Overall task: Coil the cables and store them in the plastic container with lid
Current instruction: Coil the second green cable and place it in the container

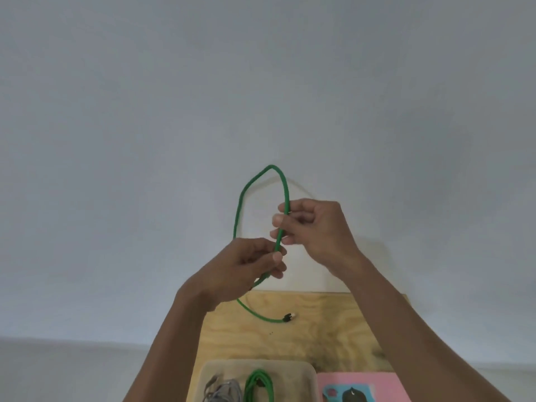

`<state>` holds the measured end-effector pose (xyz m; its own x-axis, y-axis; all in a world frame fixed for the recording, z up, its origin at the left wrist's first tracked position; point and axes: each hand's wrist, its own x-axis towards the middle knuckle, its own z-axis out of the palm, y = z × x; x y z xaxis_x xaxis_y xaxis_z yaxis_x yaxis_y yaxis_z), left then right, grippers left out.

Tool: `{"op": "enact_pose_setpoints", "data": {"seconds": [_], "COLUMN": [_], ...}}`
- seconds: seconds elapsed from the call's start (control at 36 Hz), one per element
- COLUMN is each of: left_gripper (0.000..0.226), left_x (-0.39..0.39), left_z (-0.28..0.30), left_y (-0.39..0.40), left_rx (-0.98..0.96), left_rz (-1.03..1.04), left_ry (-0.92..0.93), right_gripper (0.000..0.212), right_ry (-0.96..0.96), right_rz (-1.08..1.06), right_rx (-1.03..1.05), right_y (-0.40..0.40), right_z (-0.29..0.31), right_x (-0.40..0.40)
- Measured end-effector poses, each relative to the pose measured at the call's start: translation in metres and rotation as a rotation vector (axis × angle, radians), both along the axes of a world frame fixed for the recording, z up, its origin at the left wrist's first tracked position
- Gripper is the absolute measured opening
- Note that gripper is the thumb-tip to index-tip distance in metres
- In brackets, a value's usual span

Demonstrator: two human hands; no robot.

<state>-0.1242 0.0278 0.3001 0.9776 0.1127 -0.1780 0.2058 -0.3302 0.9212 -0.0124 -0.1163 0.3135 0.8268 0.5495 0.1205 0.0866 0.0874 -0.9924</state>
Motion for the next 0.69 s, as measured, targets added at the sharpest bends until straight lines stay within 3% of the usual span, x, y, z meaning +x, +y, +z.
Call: {"op": "enact_pose_setpoints", "data": {"seconds": [0.08, 0.17, 0.33, 0.44, 0.56, 0.69], "left_gripper": [0.017, 0.021, 0.04, 0.032, 0.031, 0.033], "left_x": [0.001, 0.002, 0.008, 0.007, 0.009, 0.022], "left_z": [-0.002, 0.004, 0.014, 0.022, 0.045, 0.077], "left_y": [-0.003, -0.007, -0.007, -0.014, -0.026, -0.03], "left_rx": [0.063, 0.004, -0.123, -0.338, -0.659, -0.715], "left_rz": [0.022, 0.011, -0.009, -0.142, -0.173, -0.097], "left_ry": [-0.037, -0.043, -0.044, -0.143, -0.272, -0.482], "right_gripper": [0.042, 0.053, 0.024, 0.022, 0.025, 0.022], "right_ry": [-0.004, -0.019, -0.095, -0.106, -0.216, -0.296], "right_rz": [-0.027, -0.023, 0.038, 0.105, 0.205, 0.221], "right_rx": [0.048, 0.088, 0.12, 0.142, 0.012, -0.101], "right_y": [0.008, 0.015, 0.024, 0.023, 0.019, 0.027], "right_z": [0.013, 0.022, 0.032, 0.033, 0.028, 0.02], "right_x": [0.006, 0.009, 0.017, 0.022, 0.028, 0.02]}}
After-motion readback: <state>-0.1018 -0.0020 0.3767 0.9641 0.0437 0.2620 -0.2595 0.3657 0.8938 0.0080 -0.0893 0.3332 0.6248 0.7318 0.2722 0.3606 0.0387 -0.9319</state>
